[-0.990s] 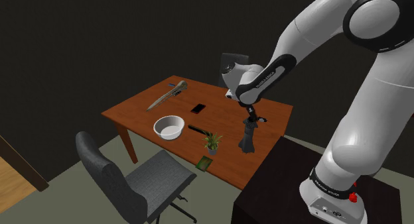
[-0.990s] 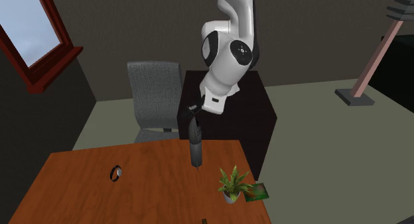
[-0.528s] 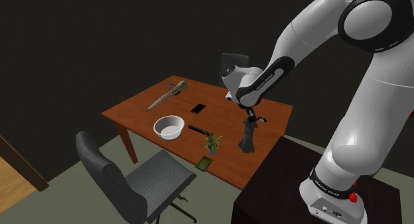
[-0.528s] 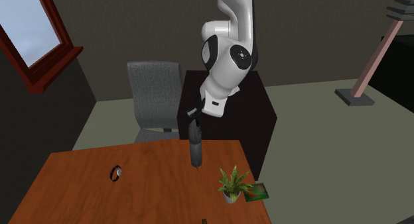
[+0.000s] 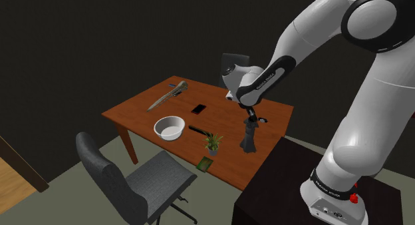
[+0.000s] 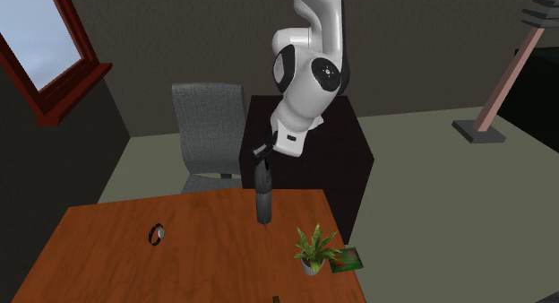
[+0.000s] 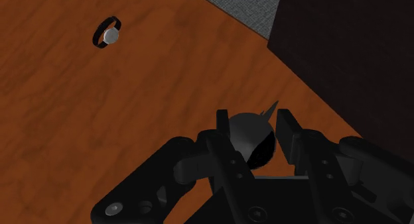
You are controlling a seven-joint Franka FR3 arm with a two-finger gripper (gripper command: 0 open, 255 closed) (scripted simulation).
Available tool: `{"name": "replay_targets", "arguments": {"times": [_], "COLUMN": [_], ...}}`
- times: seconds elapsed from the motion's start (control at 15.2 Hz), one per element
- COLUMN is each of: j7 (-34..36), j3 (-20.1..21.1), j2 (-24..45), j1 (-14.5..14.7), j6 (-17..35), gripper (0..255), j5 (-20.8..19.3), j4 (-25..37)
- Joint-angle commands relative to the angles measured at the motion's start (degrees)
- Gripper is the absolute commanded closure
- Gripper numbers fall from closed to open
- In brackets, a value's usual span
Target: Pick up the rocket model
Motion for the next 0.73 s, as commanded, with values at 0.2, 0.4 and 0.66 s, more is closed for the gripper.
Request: {"name": "replay_targets", "arguments": {"times": [0.2, 0.4, 0.66], "j7": [-1.9, -2.9, -4.4], "j3": [0.2, 0.3, 0.5], "j2": [-3.0, -4.8, -7.0], "j1": [0.2, 0.3, 0.5], "j6": [-3.3, -5.5, -8.4], "gripper": [255, 255, 255], "j5": [1.0, 1.6, 2.4], "j4": [0.6, 1.2, 2.1]}}
